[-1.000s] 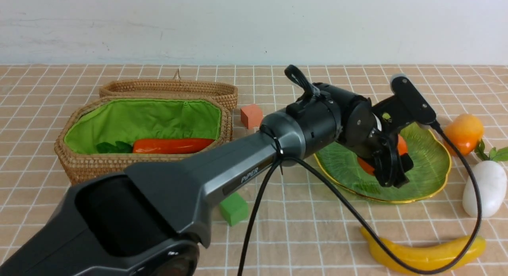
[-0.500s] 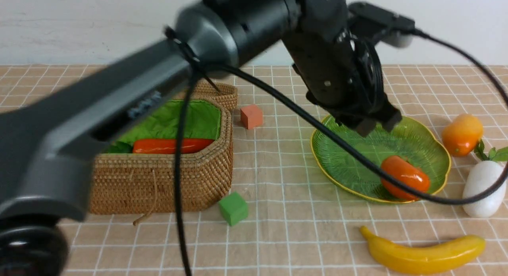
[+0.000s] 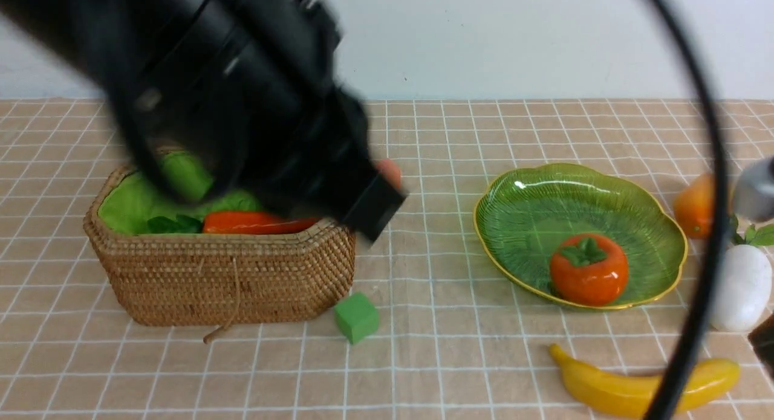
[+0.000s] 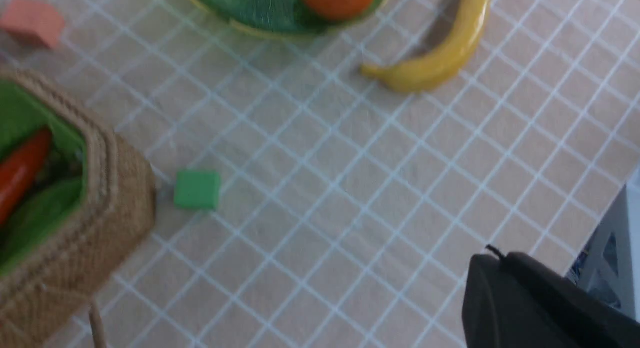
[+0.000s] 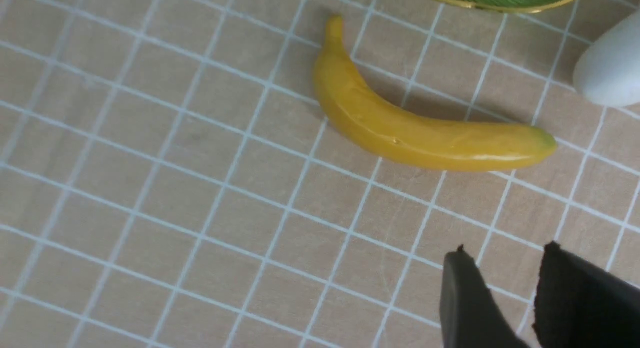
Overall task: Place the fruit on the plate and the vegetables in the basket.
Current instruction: Use the right arm to grab a banana and put it into the right plate
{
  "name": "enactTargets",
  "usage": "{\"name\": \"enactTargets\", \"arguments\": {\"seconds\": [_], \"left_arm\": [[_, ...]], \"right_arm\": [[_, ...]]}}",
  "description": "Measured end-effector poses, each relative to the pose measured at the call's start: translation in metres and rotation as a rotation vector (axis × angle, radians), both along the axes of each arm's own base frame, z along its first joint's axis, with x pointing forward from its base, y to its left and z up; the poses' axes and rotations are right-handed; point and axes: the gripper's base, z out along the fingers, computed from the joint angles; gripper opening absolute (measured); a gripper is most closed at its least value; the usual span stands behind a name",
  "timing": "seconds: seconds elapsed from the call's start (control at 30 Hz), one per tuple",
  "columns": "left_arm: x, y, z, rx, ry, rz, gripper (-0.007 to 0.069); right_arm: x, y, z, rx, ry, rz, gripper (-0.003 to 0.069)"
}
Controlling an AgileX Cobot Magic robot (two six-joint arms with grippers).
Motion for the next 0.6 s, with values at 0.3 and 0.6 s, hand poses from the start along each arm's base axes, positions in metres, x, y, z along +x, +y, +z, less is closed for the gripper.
{"name": "enactTargets", "arguments": {"seconds": [0.3, 0.6], "left_arm": [[-0.096, 0.088, -0.089, -0.234, -0.071, 0.042, -0.0013], [-0.131, 0.122, -0.107, -0.357, -0.163, 0.038, -0.0013]], "right_arm": [[0.036, 0.015, -0.09, -0.177, 0.081, 0.336, 0.0249], [0.067, 0.025, -0.132, -0.379, 0.082, 0.782, 0.0475]]}}
